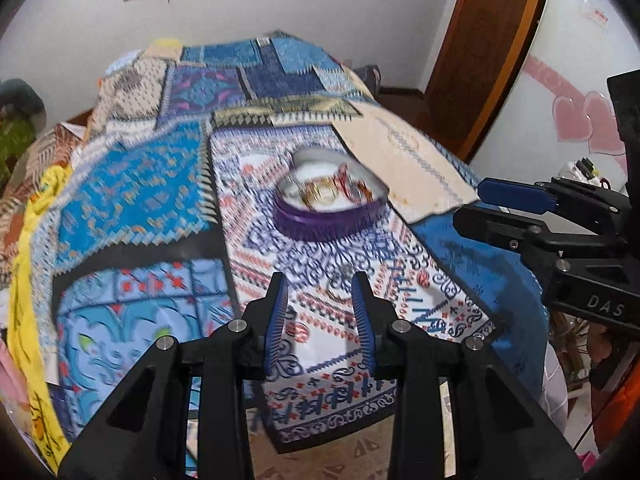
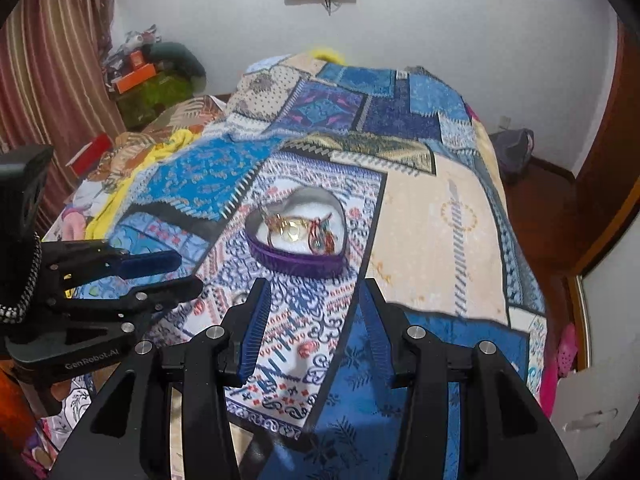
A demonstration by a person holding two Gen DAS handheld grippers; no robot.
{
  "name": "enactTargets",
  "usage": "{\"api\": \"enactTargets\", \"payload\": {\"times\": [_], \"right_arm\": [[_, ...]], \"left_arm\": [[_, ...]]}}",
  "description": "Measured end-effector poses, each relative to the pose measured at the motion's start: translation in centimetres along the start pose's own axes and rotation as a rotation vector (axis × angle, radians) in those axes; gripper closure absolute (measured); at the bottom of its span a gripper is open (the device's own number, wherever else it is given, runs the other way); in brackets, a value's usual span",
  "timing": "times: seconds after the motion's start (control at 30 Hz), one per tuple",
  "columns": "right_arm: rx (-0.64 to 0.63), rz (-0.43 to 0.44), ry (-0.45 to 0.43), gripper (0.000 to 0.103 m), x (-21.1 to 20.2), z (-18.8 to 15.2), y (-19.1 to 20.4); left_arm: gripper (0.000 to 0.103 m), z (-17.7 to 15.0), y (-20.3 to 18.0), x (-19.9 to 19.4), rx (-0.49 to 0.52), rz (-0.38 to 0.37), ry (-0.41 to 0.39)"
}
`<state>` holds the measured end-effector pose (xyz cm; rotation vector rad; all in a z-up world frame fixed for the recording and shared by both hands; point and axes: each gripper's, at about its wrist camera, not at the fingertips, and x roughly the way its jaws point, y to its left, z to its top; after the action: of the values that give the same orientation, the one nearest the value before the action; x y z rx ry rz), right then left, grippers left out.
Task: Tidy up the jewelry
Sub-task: 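Open both tools over the tin and lift them away from it, then grasp the silver ring on the bedspread with the left tool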
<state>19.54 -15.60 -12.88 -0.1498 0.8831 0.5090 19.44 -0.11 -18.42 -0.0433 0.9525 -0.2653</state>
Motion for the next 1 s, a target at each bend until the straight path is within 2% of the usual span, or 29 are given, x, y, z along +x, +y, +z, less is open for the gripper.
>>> {"api": "enactTargets", "payload": {"times": [0.3, 0.63, 0.7, 0.73, 1.0], "right_arm": [[0.029, 0.011, 0.066, 0.061, 1.9, -1.6, -1.0], [0.034, 0.031, 0.080, 0.061, 2.8, -1.7, -1.4], [0.030, 0.040, 0.080, 0.061, 2.8, -1.6, -1.3], [0.027, 0.043, 0.079, 0.061, 2.9, -1.6, -1.2], [-0.049, 0.059, 0.062, 0.061, 3.7, -0.8, 0.7]], "left_arm": [[0.071, -0.6, -0.9, 4.1, 0.013, -0.025, 0.087], [0.071, -0.4, -1.8, 5.0, 0.059, -0.011, 0.054], [0.083, -0.5, -1.9, 4.9, 0.069, -0.012, 0.043], [0.082, -0.6, -1.9, 4.9, 0.072, -0.013, 0.043], [0.082, -0.8, 0.1, 3.0, 0.019, 0.021, -0.005]]}}
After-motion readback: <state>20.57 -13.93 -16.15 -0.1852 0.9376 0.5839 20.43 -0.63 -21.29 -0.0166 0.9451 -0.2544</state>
